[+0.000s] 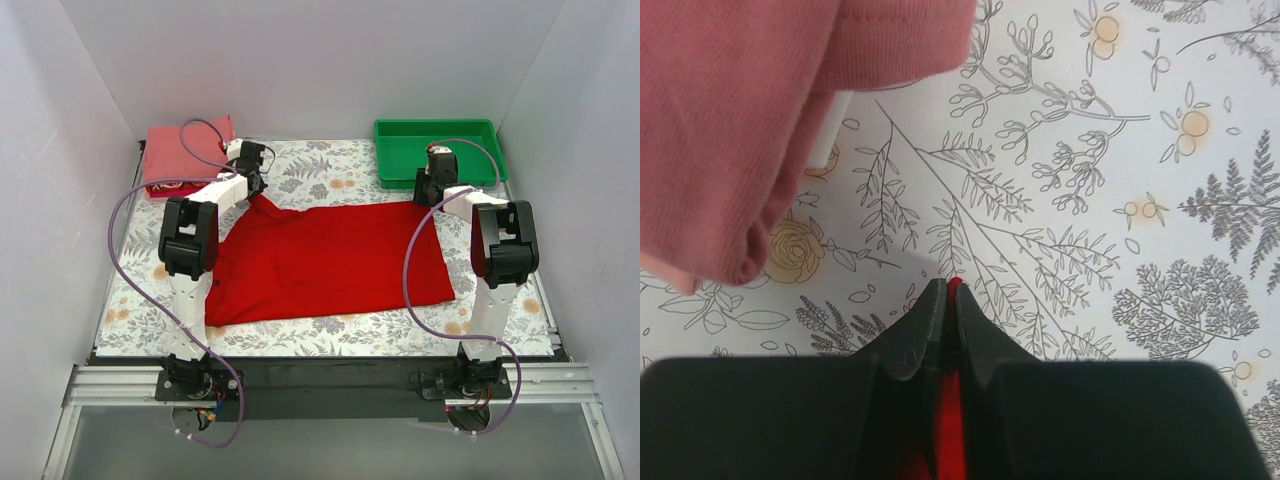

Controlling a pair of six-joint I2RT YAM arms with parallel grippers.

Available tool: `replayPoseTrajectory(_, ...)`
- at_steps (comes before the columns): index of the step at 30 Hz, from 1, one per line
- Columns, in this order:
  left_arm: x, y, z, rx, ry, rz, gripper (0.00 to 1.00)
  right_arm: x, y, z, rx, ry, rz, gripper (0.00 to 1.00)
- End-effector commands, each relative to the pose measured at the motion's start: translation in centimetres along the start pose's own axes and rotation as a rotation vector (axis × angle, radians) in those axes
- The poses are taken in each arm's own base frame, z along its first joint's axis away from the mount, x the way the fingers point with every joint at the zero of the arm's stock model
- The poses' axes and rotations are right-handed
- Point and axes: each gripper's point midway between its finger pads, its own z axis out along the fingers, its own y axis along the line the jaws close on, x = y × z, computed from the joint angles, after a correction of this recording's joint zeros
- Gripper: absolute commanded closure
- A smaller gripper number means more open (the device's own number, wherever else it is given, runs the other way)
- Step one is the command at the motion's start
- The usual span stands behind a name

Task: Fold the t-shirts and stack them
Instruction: Fold the tshirt

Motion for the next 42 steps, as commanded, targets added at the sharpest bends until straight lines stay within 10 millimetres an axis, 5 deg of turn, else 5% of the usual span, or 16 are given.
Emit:
replayPoseTrajectory(1,-4.5,-0.7,-3.9,0.058,-0.084,-0.055,1.0,-2.2,-0.4,-0.1,0.015,-0.063,0.006,0.55)
replayPoseTrajectory(6,-4.5,-0.5,-4.5,0.063,-0.087,-0.06,1.0,-1.6,-0.9,-0.1,0.029,-0.04,0.014,0.61)
replayPoseTrajectory(15,-4.8,-0.8,-5.3,0.089,-0.089,-0.075,1.0,-2.0,-1.0,-0.7,0.033,-0.046,0.017,0.99)
replayPoseTrajectory(24,-3.8,0.3,-7.2,0.097,-0.067,-0.119,1.0,-3.3,-0.1,-3.1,-0.029,-0.084,-0.003,0.99)
replayPoseTrajectory(36,-1.9,3.4,-14.7,0.163,-0.057,-0.285,1.0,-2.8,-0.1,-8.7,-0.065,-0.152,-0.026,0.99)
replayPoseTrajectory(42,0.8,6.1,-18.6,0.156,-0.04,-0.361,1.0,-2.3,-0.8,-11.2,-0.051,-0.181,-0.047,0.99)
